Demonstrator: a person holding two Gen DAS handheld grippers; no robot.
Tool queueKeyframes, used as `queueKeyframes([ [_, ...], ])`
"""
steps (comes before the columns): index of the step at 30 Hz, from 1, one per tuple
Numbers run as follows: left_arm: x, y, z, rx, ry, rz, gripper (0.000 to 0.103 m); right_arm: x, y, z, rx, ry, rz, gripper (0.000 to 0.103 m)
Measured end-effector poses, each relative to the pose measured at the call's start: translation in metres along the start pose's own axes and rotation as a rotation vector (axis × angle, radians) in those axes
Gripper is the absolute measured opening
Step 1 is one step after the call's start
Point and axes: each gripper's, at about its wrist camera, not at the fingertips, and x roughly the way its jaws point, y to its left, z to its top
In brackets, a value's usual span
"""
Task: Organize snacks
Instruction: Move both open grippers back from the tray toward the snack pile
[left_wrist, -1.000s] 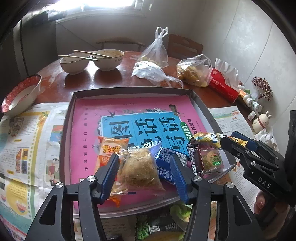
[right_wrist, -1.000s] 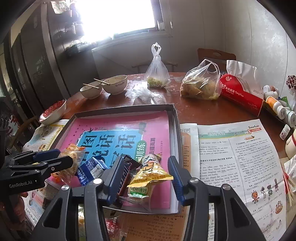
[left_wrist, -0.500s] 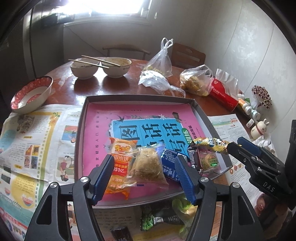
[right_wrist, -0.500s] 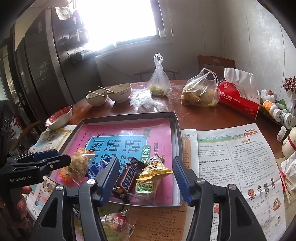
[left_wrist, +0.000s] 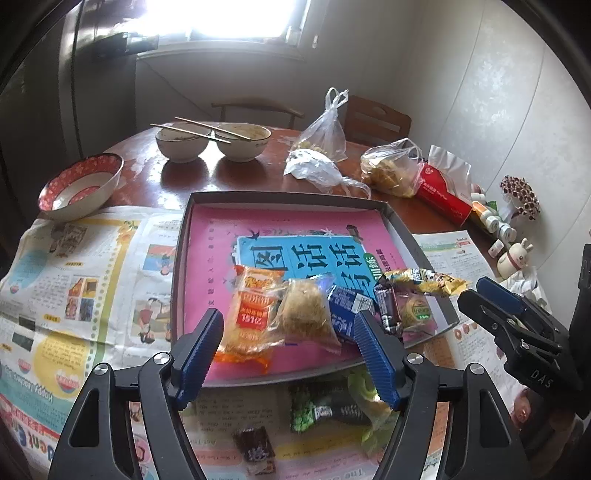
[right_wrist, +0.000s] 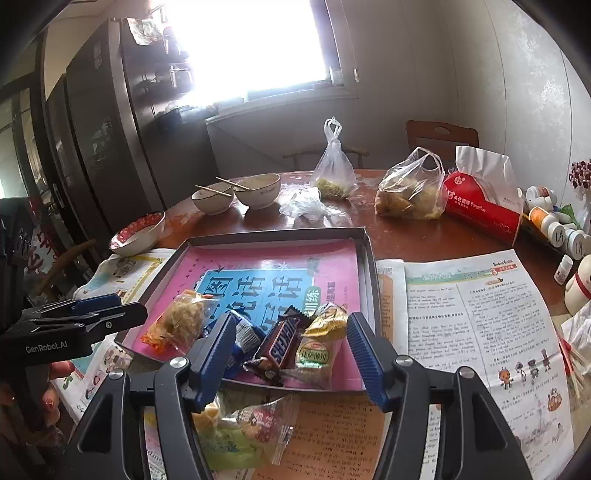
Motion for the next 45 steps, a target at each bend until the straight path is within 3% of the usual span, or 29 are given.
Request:
queueKeyframes([
  [28,-0.017,0.016,-0.030,-0.022,0.015,0.011,0.075,-0.013,0.009,-0.019,0.001,0.013,0.010,0.063],
  [45,0.012,-0.006,-0.049,0.047,0.120,-0.010,0.075,-0.005,-0.004,-0.038,0.026,0.080,-0.009,0.063],
])
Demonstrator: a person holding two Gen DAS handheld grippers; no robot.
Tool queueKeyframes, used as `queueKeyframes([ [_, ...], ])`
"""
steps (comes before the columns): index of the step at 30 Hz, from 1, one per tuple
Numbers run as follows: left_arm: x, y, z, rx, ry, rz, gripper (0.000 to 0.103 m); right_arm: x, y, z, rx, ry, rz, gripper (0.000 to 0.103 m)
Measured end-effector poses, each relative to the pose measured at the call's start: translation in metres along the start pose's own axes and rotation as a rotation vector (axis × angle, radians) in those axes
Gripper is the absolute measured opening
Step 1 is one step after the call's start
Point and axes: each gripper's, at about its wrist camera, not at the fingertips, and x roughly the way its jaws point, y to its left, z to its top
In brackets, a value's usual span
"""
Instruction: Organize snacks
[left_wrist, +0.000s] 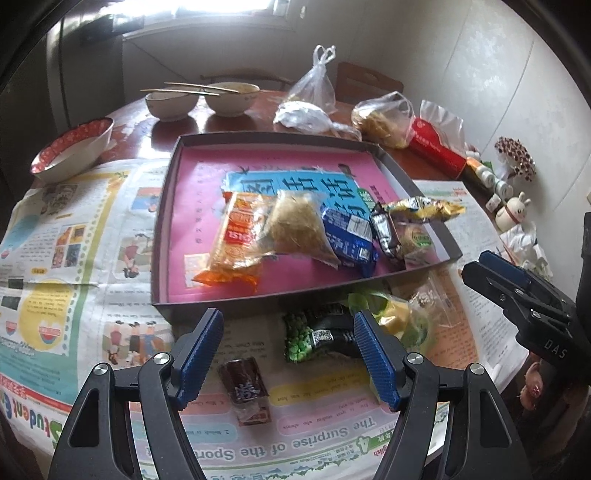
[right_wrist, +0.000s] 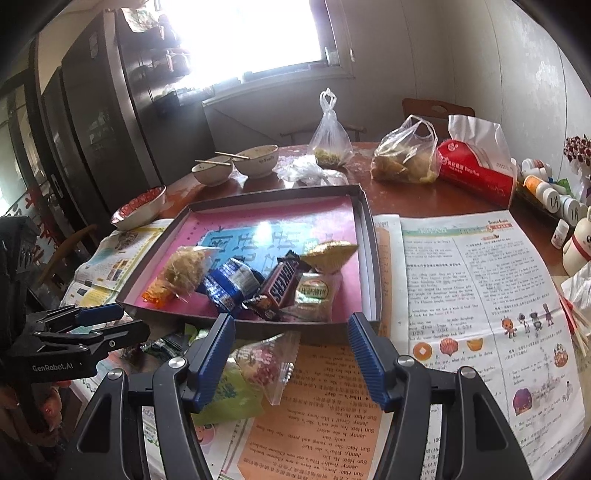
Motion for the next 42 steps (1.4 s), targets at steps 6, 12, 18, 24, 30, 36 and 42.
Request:
queueKeyframes([
  [6,0.011,-0.006,-0.003,0.018,0.030,0.006,0.075,0.008,-0.005,-0.008,0.014,0.032,0.001,0.063],
  [12,0.021,-0.013,-0.007,0.046,0.060,0.024,0.075,0.019,-0.009,-0.013,0.031,0.068,0.012,0.063],
  [18,0.024,-0.017,-0.007,0.057,0.066,0.022,0.075,0.026,-0.011,-0.015,0.037,0.086,0.020,0.063],
  [24,0.027,-0.019,-0.008,0.065,0.072,0.019,0.075,0.029,-0.010,-0.017,0.037,0.088,0.030,0.063],
  [30,0.027,-0.019,-0.009,0.076,0.078,0.028,0.075,0.028,-0.007,-0.016,0.035,0.085,0.057,0.063],
  [36,0.029,-0.020,-0.010,0.088,0.083,0.048,0.075,0.027,-0.002,-0.016,0.037,0.084,0.087,0.063],
  [42,0.032,-0.018,-0.010,0.084,0.089,0.054,0.075,0.028,0.003,-0.017,0.030,0.085,0.119,0.063],
])
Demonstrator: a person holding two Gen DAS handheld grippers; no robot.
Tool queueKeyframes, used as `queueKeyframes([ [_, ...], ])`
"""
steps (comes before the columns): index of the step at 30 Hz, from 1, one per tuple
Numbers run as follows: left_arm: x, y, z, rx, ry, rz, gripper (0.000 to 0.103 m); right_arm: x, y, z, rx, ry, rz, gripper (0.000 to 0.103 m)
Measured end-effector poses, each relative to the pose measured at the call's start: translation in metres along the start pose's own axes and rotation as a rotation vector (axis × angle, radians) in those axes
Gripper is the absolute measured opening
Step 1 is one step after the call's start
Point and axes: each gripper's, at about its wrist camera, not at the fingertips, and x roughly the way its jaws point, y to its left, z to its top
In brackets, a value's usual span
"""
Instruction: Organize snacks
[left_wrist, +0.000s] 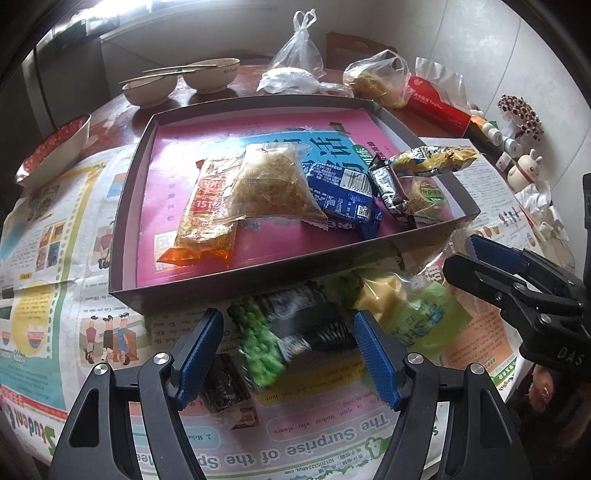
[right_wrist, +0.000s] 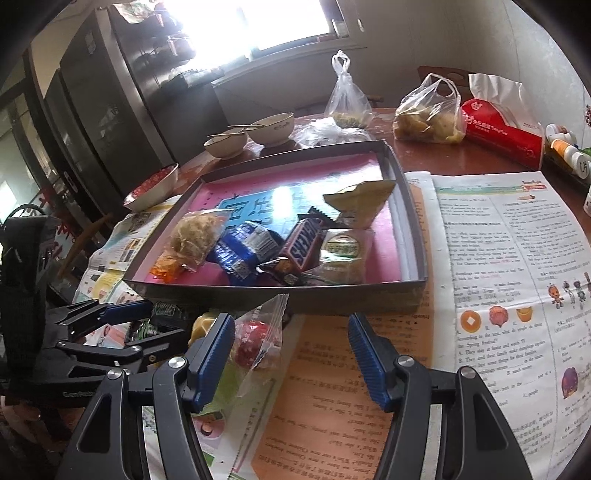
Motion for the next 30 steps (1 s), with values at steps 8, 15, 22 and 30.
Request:
queueKeyframes([
  [8,0.0049,0.0049,0.0005,-0.019,0.013,0.003,0.075,0.0013,0.0050,-0.0019,-0.009,0.013,0.029,0.063],
  [15,0.0076,0.0080,0.0005,-0.033,0.019,0.001,0.075,0.0024,0.0059,-0.0029,0.009,0.034,0.072,0.062],
  [22,0.0082,0.0088,0.0001,-0.036,0.020,0.000,0.075,0.0051,0.0008,-0.0033,0.047,0.061,0.143,0.049],
  [30,0.0084,0.0096,0.0006,-0.040,0.021,-0.002,0.075,0.0066,-0.0030,-0.0045,0.095,0.068,0.235,0.030],
])
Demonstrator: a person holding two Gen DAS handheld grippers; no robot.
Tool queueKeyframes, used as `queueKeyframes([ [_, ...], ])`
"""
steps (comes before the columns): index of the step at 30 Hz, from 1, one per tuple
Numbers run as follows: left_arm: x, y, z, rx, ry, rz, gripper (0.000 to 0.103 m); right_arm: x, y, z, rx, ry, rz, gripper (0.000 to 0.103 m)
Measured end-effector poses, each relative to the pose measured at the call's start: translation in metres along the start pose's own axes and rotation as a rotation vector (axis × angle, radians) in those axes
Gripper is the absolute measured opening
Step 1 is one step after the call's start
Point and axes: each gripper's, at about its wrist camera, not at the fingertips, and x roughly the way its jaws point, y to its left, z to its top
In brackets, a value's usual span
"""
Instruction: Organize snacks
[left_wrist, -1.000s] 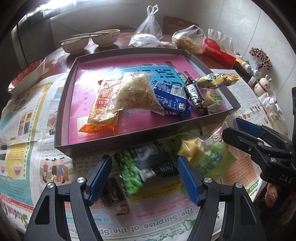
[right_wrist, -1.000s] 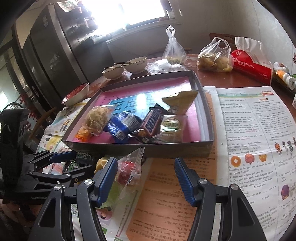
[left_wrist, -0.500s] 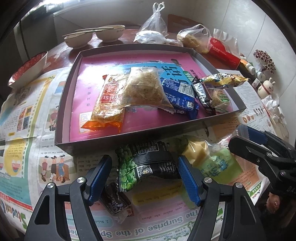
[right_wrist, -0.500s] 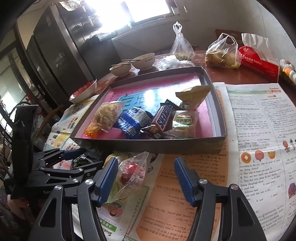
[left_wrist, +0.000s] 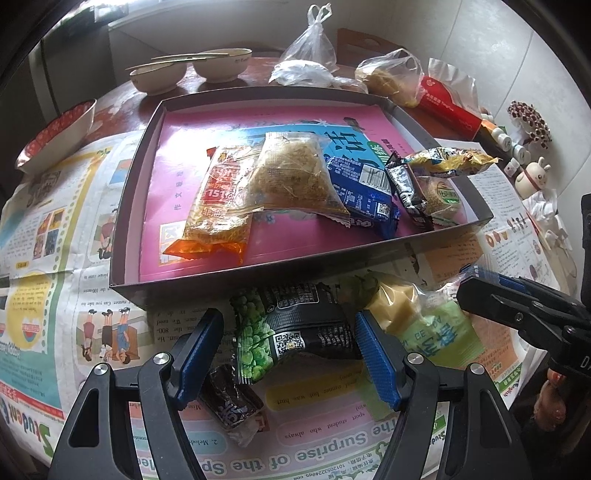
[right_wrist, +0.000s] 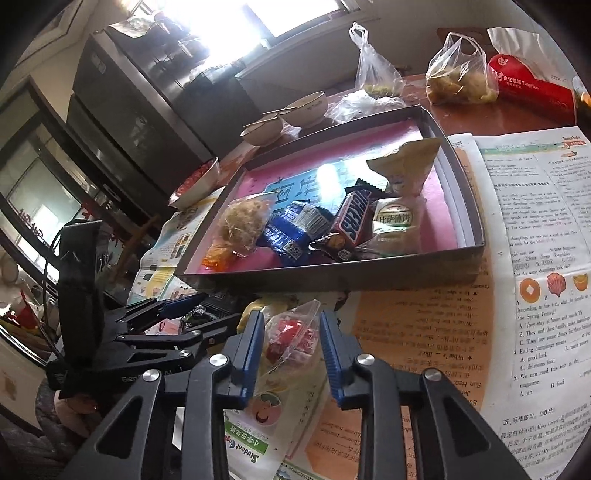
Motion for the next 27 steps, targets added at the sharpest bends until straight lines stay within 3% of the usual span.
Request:
queueKeyframes([
  [7,0.001,0.001,0.000,-0.008,0.001,-0.003,0.075,-0.008,-0.006,0.004,-0.010,-0.039,-0.062,0.021],
  [14,0.002,0.002,0.000,-0.009,0.003,-0.004,0.075,-0.011,-0.013,0.004,-0.053,-0.022,-0.092,0.024],
  [17,0.002,0.001,0.001,-0.010,0.005,-0.006,0.075,-0.012,-0.013,0.002,-0.091,-0.021,-0.126,0.033],
  [19,0.003,0.001,0.001,-0.010,0.005,-0.008,0.075,-0.011,-0.014,0.000,-0.107,-0.010,-0.134,0.045],
  [24,0.004,0.002,0.002,-0.010,0.008,-0.010,0.075,-0.013,-0.013,-0.007,-0.165,-0.009,-0.141,0.057],
  [27,0.004,0.001,0.002,-0.008,0.009,-0.008,0.075,-0.007,-0.011,-0.012,-0.214,0.014,-0.167,0.059],
])
